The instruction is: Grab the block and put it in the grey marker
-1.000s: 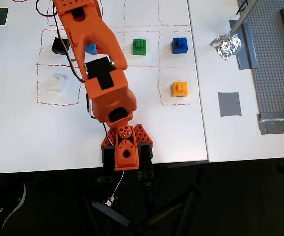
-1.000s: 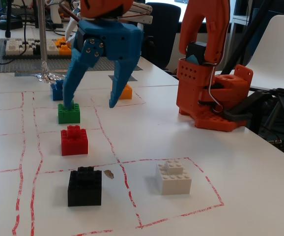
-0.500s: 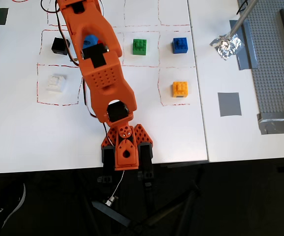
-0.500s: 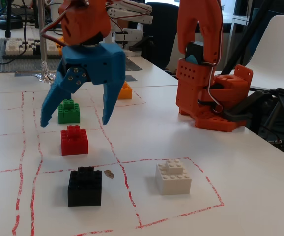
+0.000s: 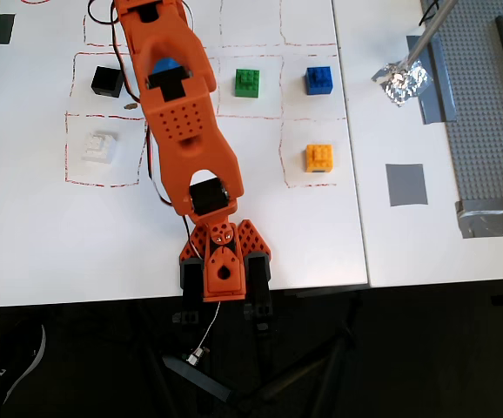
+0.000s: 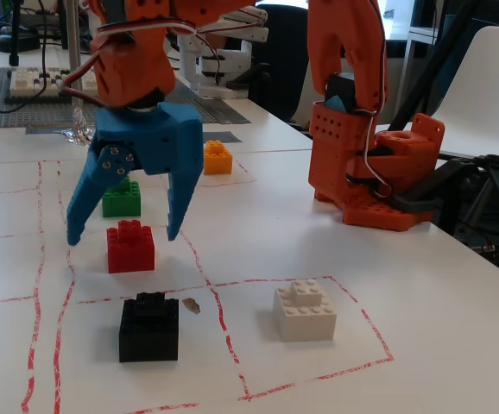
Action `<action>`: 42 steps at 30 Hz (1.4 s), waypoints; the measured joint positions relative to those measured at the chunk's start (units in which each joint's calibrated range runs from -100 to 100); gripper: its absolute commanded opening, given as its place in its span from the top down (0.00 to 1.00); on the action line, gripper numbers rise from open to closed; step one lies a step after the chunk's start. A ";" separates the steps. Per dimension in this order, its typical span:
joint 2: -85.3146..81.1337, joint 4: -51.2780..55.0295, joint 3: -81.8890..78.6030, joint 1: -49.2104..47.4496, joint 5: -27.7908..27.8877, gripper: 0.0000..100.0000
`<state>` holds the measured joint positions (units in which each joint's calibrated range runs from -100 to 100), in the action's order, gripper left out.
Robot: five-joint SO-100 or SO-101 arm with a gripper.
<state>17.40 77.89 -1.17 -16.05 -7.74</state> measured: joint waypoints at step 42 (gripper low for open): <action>-49.85 11.66 -32.28 27.02 24.27 1.00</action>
<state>-32.45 89.55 -33.45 10.97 16.53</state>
